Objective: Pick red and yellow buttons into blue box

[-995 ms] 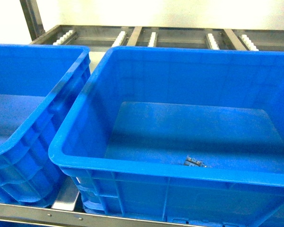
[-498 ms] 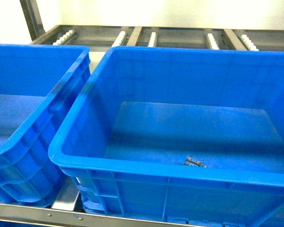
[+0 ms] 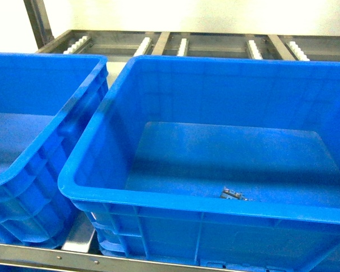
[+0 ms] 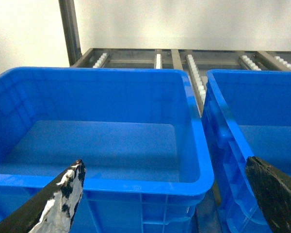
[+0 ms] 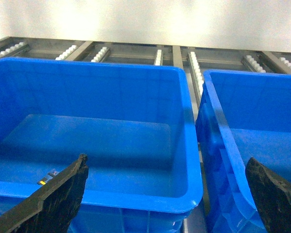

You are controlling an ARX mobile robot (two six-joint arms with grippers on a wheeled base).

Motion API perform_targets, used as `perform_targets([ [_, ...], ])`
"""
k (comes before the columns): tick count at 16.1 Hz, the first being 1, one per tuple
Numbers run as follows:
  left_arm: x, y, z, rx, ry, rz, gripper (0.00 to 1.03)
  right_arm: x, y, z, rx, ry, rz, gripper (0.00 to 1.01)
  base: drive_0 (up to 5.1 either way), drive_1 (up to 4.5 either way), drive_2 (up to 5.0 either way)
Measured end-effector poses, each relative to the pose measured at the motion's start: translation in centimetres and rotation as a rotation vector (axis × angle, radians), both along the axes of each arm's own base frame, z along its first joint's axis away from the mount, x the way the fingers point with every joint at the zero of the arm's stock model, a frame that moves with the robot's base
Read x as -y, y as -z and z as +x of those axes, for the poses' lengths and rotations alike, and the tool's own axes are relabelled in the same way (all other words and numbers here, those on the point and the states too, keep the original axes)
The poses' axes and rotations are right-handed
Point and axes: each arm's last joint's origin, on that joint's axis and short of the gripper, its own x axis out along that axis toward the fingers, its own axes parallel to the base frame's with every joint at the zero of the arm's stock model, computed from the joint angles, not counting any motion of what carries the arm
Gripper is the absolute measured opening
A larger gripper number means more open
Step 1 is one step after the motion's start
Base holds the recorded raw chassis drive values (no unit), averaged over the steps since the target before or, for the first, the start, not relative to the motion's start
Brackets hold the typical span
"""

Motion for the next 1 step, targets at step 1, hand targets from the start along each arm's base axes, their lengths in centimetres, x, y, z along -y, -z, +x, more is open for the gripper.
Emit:
perform_targets([
  [1, 0.0, 0.0, 0.0, 0.0, 0.0, 0.0, 0.98, 0.0, 0.0, 0.0, 0.0, 0.0, 0.0, 0.98, 0.0, 0.0, 0.0],
])
